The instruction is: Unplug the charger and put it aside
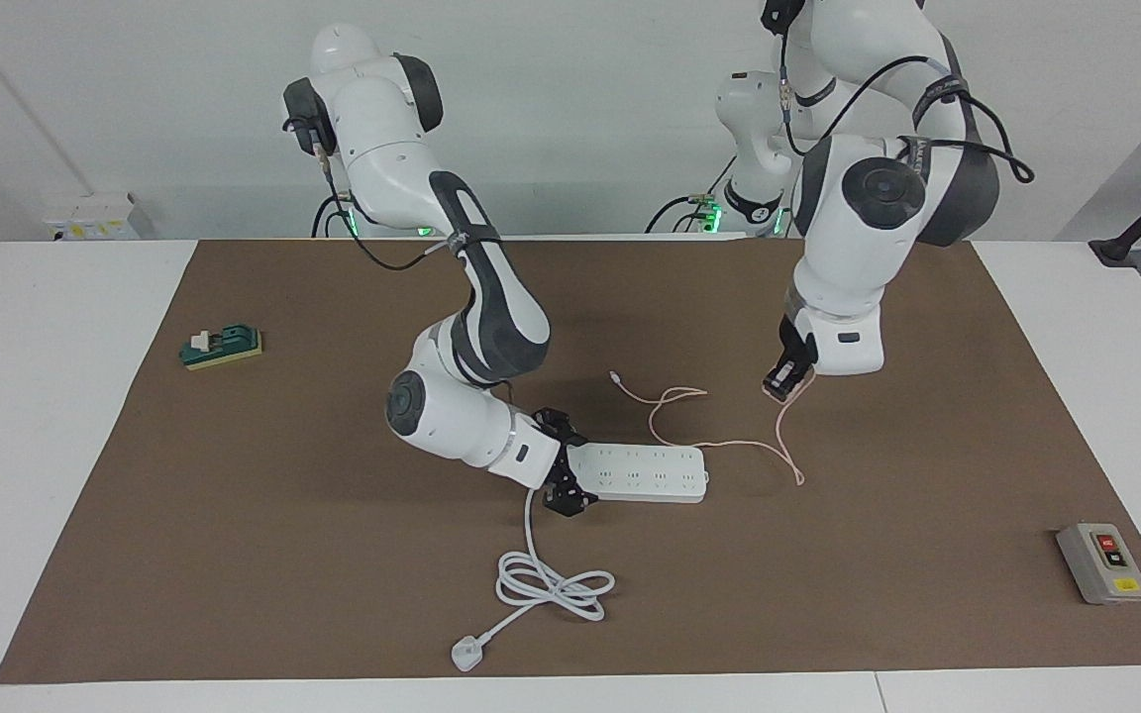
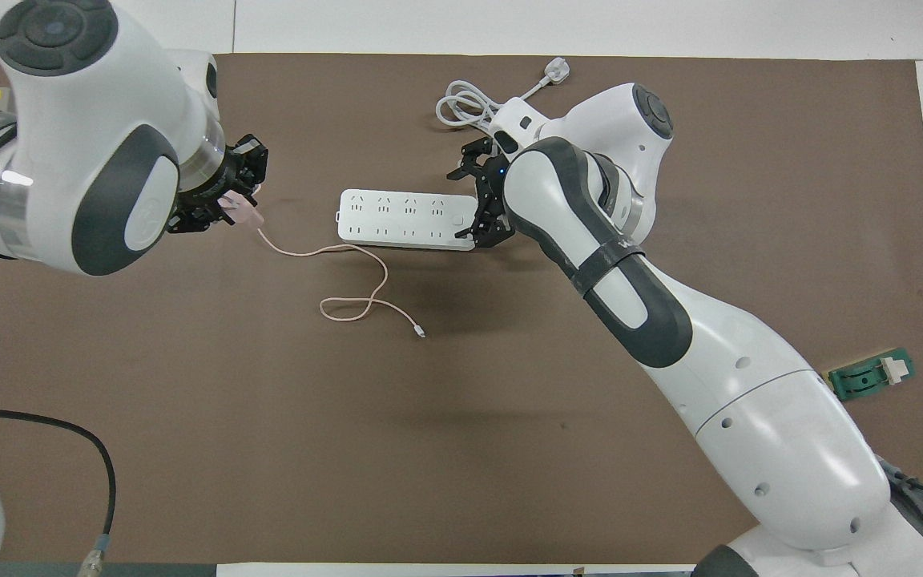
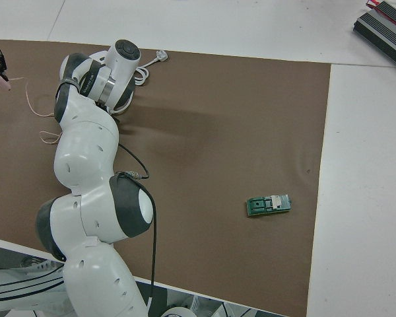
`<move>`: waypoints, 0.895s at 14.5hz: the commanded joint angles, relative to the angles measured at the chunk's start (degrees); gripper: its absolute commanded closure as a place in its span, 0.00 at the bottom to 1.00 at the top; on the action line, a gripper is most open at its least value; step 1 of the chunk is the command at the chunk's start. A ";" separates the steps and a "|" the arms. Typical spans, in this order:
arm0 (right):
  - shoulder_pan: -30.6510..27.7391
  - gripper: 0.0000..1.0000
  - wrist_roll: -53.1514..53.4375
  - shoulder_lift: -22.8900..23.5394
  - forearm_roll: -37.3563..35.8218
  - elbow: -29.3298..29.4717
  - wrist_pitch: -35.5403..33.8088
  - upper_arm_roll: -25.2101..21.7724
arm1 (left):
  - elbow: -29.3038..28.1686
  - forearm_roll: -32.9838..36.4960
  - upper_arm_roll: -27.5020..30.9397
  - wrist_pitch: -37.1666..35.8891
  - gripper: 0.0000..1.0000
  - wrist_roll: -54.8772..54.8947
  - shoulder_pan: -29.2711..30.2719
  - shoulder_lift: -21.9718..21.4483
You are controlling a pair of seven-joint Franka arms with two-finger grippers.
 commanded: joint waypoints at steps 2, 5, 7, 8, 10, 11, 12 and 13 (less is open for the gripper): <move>-0.09 0.00 -1.05 -2.86 -0.86 -0.79 -3.18 -2.88 | -2.99 -2.69 -0.37 -1.11 1.00 14.40 4.41 -3.84; 0.43 0.00 -0.79 -6.02 -0.86 -1.32 -7.31 -8.32 | -3.08 -5.76 -0.37 -1.20 1.00 24.94 8.19 -4.54; 0.78 0.00 -0.53 -8.22 -1.12 -1.40 -11.08 -12.97 | -3.78 -8.22 -0.37 -0.68 1.00 30.92 10.82 -4.89; 0.78 0.00 -0.44 -9.53 -1.73 -1.67 -12.76 -15.00 | -3.79 -8.67 -0.37 -0.33 1.00 33.13 11.53 -4.89; 0.79 0.00 -0.35 -12.61 -3.84 -2.98 -14.96 -18.17 | -4.48 -9.02 -0.46 0.37 1.00 36.99 13.38 -4.89; 0.79 0.00 0.00 -14.45 -5.07 -3.94 -15.75 -19.66 | -5.10 -10.76 -0.46 0.73 1.00 40.76 15.04 -5.16; 0.79 0.00 1.22 -16.73 -6.64 -5.43 -16.54 -20.81 | -5.71 -13.82 -0.37 0.82 1.00 45.32 16.36 -5.77; 0.79 0.00 3.76 -19.62 -8.49 -7.36 -16.64 -21.43 | -6.85 -15.68 -0.37 0.82 1.00 49.98 18.03 -6.21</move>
